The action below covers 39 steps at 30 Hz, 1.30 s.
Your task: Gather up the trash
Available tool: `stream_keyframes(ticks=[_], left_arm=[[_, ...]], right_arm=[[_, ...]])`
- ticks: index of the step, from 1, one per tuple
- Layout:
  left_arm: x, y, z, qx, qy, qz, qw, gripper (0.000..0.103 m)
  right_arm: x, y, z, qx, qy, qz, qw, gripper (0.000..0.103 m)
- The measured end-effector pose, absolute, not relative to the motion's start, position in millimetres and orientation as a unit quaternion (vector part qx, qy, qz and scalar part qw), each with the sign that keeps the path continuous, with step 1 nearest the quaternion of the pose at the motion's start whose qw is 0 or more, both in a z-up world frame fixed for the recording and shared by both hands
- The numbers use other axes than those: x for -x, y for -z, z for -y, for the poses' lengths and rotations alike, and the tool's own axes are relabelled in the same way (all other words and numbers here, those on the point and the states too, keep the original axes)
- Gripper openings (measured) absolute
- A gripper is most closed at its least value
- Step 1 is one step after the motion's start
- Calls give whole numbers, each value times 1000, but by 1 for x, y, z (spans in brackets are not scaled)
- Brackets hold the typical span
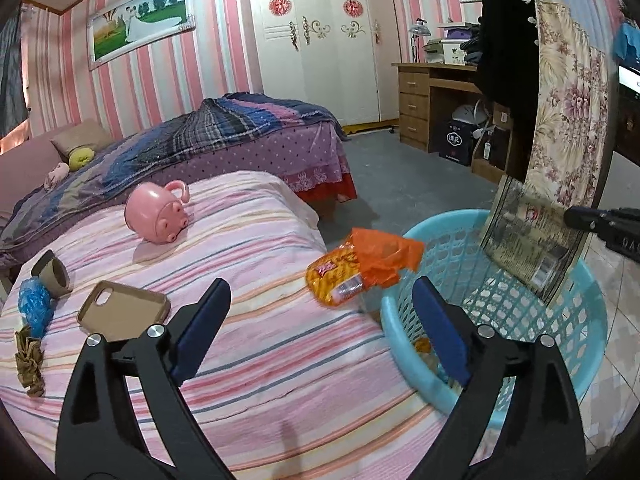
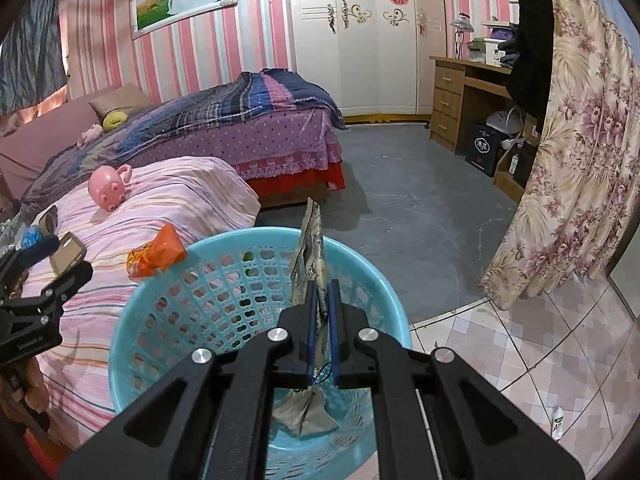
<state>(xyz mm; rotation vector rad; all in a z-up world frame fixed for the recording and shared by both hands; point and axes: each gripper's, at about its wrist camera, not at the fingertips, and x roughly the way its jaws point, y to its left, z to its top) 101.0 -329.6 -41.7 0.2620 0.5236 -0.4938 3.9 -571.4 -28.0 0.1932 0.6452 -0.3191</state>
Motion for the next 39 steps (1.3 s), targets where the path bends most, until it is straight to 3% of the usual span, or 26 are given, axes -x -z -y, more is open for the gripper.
stream_keyframes(ticks=[18, 21, 24, 32, 34, 39], left_arm=[[-143, 62, 382, -136, 273, -317, 898, 86], [-146, 65, 394, -150, 280, -323, 891, 79], [-151, 72, 404, -159, 289, -342, 880, 66], [-157, 84, 408, -157, 310, -371, 861, 17], [-157, 84, 407, -155, 311, -370, 862, 13], [-157, 84, 399, -143, 321, -374, 858, 12]], right_arm=[[-5, 31, 577, -101, 158, -319, 929, 6], [-5, 31, 578, -102, 158, -321, 928, 6], [-5, 31, 579, -104, 159, -321, 928, 6], [-5, 33, 580, -104, 158, -324, 927, 6], [-5, 34, 580, -103, 157, -325, 927, 6], [-5, 34, 581, -104, 157, -324, 927, 6]])
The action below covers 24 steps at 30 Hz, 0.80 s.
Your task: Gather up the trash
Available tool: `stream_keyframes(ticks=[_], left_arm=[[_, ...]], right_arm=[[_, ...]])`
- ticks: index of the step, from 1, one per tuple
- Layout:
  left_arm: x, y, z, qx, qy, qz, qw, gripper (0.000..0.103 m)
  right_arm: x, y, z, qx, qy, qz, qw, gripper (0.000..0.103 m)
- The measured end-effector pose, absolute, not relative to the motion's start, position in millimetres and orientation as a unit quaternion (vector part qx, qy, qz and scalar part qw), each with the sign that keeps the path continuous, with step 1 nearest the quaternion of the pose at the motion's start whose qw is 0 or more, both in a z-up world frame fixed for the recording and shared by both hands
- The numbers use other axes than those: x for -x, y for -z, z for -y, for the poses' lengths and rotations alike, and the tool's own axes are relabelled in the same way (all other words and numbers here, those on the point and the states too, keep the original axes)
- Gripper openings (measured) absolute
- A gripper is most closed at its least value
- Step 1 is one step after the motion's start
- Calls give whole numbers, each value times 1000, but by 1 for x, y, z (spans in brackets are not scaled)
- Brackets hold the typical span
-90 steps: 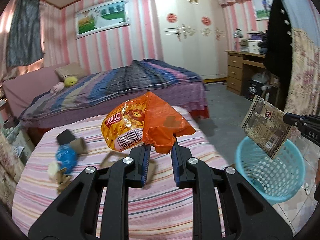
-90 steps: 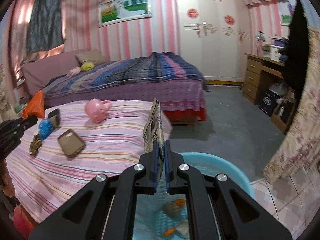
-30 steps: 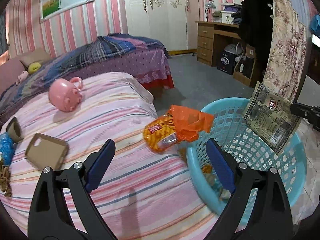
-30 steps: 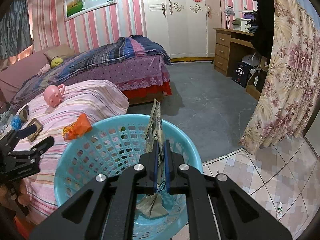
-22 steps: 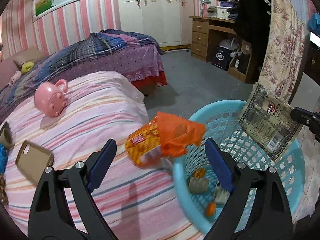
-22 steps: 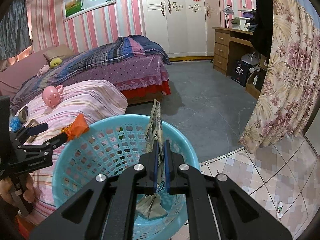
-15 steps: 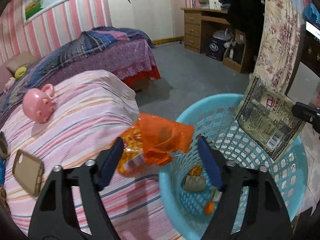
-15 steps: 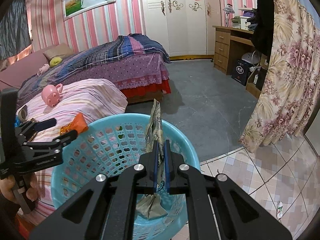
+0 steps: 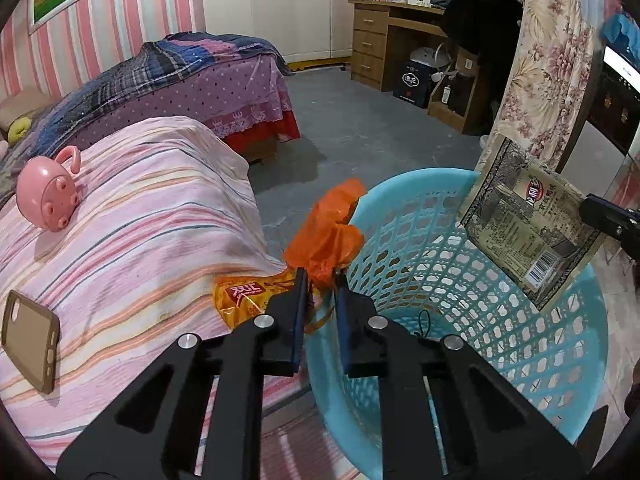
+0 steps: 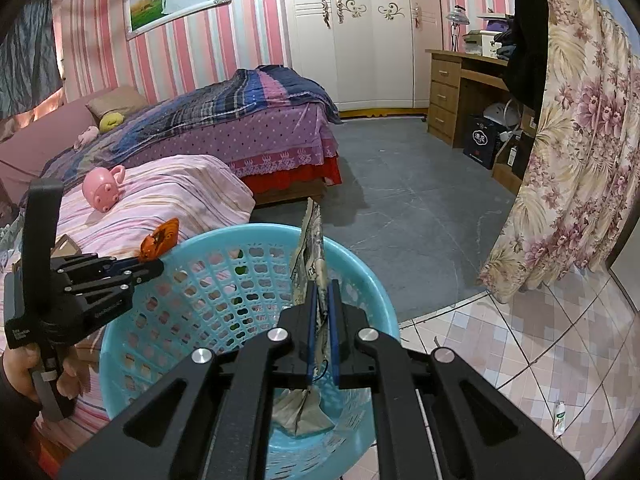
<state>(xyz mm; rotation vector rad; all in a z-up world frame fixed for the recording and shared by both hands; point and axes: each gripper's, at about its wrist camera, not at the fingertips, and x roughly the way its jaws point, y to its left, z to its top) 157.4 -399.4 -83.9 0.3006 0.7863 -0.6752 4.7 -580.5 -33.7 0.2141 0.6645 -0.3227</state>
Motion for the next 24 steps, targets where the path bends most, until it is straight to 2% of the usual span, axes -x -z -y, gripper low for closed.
stream_keyframes(ticks=[10, 13, 24], left_arm=[[-147, 69, 399, -144, 332, -346, 866, 10], [-144, 62, 397, -137, 339, -340, 867, 2], [-90, 31, 396, -134, 359, -308, 871, 1]], right_arm=[[-5, 34, 580, -105, 156, -323, 928, 6], [-5, 34, 580, -104, 155, -323, 928, 6], [-4, 33, 579, -109, 156, -318, 929, 6]])
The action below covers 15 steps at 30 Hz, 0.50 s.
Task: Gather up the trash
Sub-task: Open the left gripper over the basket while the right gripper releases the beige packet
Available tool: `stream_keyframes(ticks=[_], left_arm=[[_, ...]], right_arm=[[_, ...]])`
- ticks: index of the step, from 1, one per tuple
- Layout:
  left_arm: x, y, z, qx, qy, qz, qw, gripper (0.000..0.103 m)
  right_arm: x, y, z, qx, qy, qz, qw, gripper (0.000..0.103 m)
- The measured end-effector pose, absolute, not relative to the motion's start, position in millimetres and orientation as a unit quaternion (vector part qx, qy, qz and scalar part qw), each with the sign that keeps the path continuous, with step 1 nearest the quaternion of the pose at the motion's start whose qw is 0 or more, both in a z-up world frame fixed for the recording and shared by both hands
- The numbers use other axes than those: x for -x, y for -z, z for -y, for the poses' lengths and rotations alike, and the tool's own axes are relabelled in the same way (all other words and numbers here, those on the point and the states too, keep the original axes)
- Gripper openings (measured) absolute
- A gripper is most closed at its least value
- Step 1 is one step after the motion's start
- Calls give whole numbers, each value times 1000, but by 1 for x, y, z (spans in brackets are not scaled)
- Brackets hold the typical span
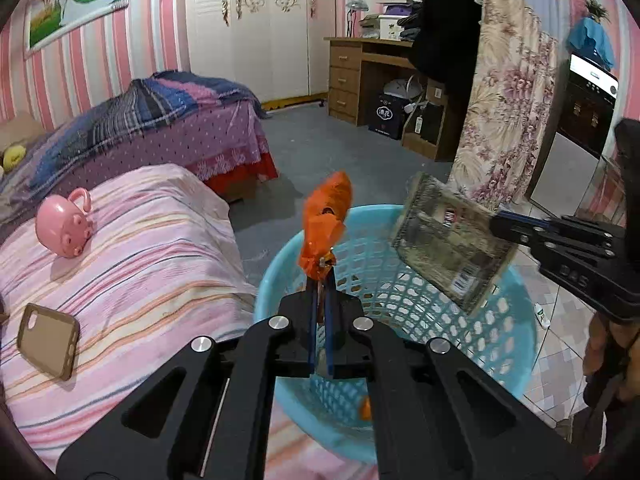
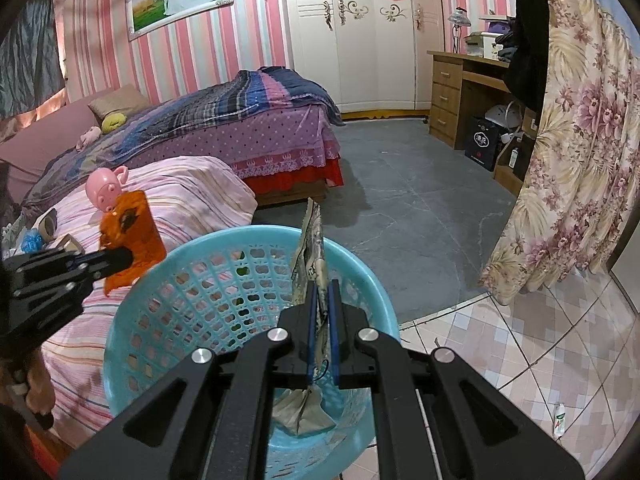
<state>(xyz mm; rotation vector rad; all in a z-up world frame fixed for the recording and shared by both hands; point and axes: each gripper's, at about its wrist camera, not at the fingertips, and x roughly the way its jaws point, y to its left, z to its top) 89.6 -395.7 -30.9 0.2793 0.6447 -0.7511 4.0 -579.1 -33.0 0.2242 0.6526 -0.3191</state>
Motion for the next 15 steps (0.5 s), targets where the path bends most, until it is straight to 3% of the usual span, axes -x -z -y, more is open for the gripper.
stream_keyframes(ticks=[10, 12, 13, 14, 15], left_arm=[[-67, 30, 399, -132, 351, -310, 874, 2], [-73, 35, 398, -129, 344, -321, 873, 11], [-76, 37, 396, -129, 337, -325, 874, 28], [-80, 39, 392, -130, 327, -325, 878, 47], [-82, 41, 388, -130, 320, -324, 881, 54]], right_arm=[[1, 34, 575, -113, 155, -320, 928, 7], [1, 33, 573, -104, 162, -323, 927, 9], [1, 32, 571, -97, 167, -324, 926, 12], [1, 31, 569, -93, 171, -319, 928, 31], [1, 31, 567, -92, 172, -316, 928, 57]])
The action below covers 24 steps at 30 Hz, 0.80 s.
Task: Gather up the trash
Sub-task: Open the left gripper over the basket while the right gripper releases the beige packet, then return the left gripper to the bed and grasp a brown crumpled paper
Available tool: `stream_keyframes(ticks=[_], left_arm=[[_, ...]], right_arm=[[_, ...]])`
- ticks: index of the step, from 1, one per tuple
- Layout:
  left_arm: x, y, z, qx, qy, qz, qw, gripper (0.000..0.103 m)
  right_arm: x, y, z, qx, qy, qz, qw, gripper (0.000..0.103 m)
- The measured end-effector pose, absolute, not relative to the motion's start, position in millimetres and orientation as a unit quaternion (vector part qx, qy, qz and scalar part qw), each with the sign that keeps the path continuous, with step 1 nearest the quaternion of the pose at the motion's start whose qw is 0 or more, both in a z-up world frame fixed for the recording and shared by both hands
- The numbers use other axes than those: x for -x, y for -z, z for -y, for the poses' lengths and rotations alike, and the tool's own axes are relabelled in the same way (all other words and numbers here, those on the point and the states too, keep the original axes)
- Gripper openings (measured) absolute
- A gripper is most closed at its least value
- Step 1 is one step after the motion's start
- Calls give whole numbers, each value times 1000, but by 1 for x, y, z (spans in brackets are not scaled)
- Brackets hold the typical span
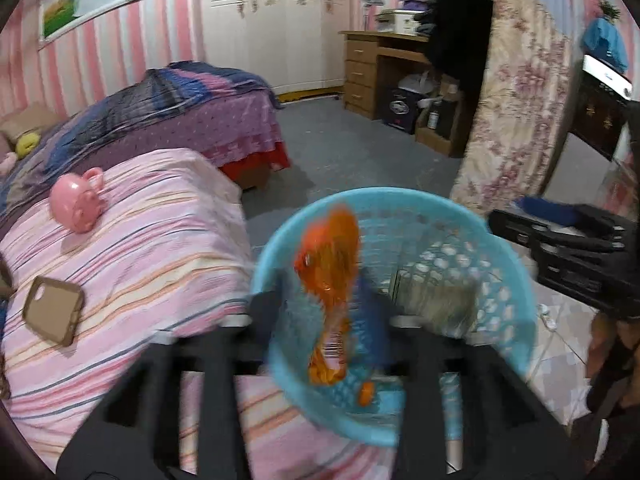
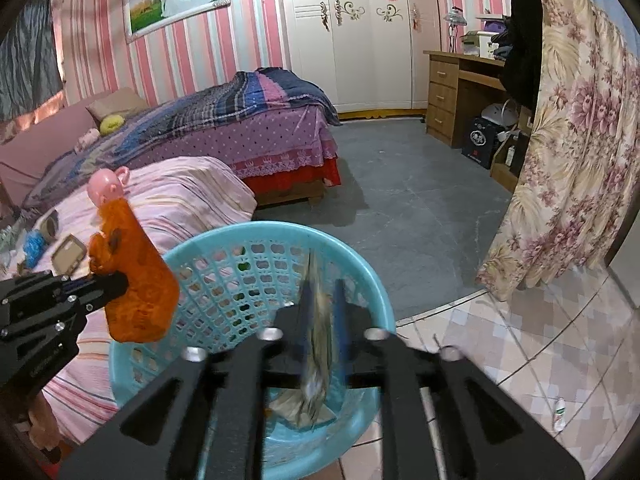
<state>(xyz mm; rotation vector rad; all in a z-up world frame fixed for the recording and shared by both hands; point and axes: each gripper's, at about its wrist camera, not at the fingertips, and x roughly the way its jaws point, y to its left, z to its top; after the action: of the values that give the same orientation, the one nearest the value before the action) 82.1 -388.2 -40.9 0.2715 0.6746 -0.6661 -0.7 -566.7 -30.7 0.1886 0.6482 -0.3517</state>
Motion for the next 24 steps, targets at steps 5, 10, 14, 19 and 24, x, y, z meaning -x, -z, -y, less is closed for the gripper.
stream_keyframes(ticks=[5, 10, 14, 19, 24], left_arm=[[-92, 41, 364, -125, 286, -315, 897, 78], [-94, 32, 328, -117, 256, -290, 915, 91], [-93, 24, 288, -105, 223, -269, 931, 97], [-97, 18, 230, -97, 173, -255, 946, 97], [-102, 13, 171, -89, 126, -252, 955, 97]], right_arm=[[-2, 29, 559, -89, 177, -305, 931, 73], [-4, 23, 553, -78, 180, -297, 934, 87], [-12, 14, 540, -73, 177, -284, 939, 92], [-22, 5, 525, -92, 158, -261, 948, 93], [-41, 1, 497, -83, 140, -253, 954, 95]])
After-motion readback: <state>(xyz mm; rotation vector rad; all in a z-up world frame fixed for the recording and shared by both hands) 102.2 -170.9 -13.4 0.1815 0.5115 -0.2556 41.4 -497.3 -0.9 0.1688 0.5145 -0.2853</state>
